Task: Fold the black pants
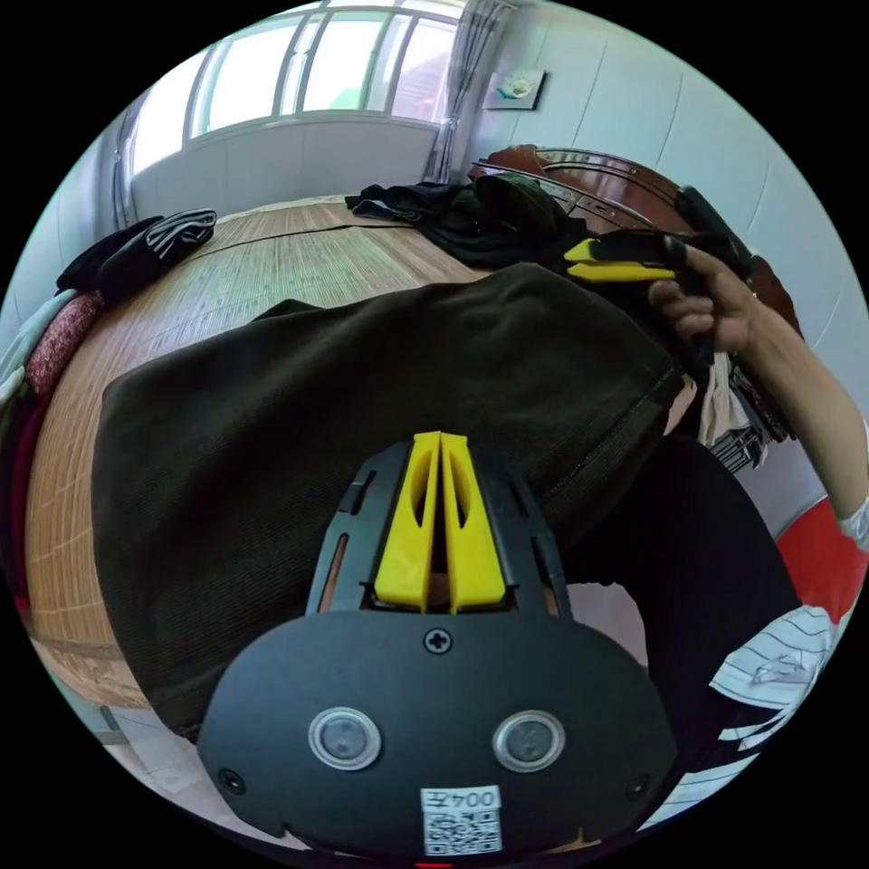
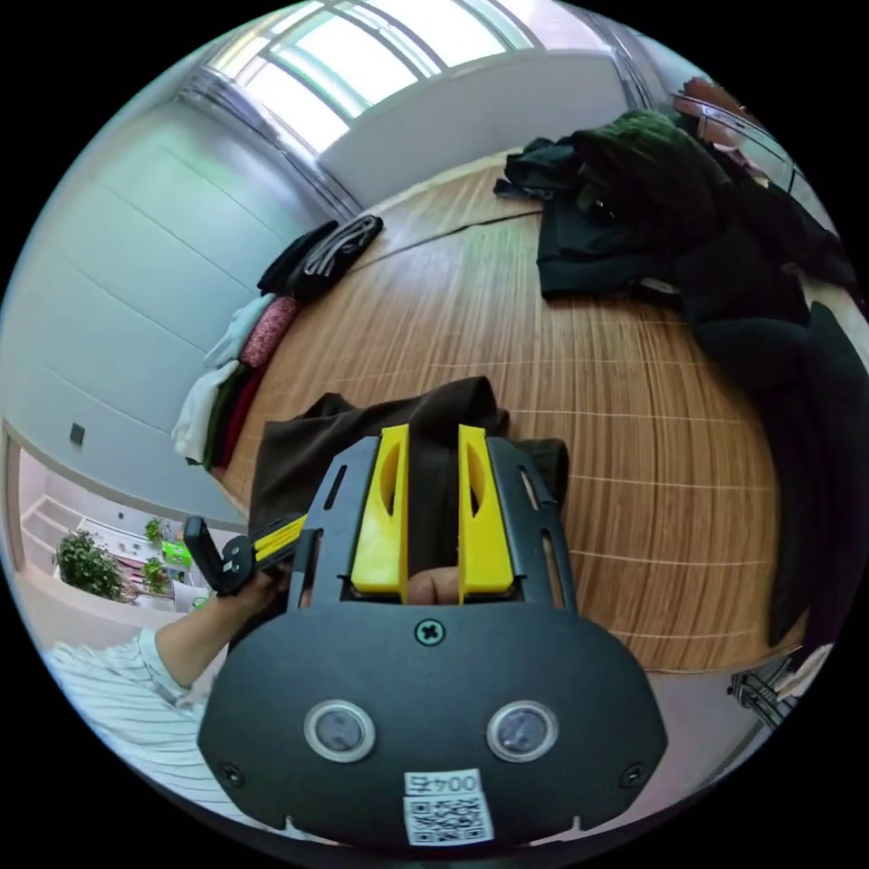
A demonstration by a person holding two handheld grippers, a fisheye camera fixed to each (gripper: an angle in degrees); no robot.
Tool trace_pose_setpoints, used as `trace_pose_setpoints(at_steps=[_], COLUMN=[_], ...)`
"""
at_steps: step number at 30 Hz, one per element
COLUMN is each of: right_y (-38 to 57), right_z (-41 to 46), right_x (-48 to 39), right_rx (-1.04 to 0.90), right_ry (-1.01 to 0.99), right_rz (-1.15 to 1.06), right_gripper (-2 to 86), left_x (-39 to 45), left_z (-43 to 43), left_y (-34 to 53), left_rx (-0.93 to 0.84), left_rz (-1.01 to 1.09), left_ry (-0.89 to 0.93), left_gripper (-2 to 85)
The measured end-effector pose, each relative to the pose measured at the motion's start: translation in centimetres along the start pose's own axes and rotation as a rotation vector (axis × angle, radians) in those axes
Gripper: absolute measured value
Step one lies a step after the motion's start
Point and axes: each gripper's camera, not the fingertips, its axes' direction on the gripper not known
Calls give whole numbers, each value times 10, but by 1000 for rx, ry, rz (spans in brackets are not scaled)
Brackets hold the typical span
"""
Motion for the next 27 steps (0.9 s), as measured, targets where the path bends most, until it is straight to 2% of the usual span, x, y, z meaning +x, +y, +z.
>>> trace_pose_setpoints(at_steps=[3,6,8,11,13,16,18,21,23,27], right_y=[-34,-48,-52,-43,-32,6,36,63,81,126], right_z=[21,39,27,-5,-17,-39,-33,17,3,-43], right_x=[11,17,18,22,18,-28,-60,-82,-104,-139], right_rx=[-123,-189,-111,67,91,222,247,65,128,321], right_ry=[-1,-92,-123,49,135,194,205,333,457,457], right_rz=[70,85,89,151,155,-13,-130,-208,-188,-212], right_gripper=[85,18,3,-5,-6,-6,-4,1,-2,9], left_x=[1,2,0,-1,0,4,5,8,12,17], left_z=[4,7,10,13,15,17,19,22,23,26], left_y=[10,18,23,28,31,35,36,37,36,36], left_rx=[13,22,21,26,29,34,35,27,17,22], left_rz=[0,-9,-19,-28,-27,-22,-28,-34,-36,-45], left_ry=[8,19,36,49,51,43,47,43,32,18], left_gripper=[1,2,3,4,5,5,6,6,7,8])
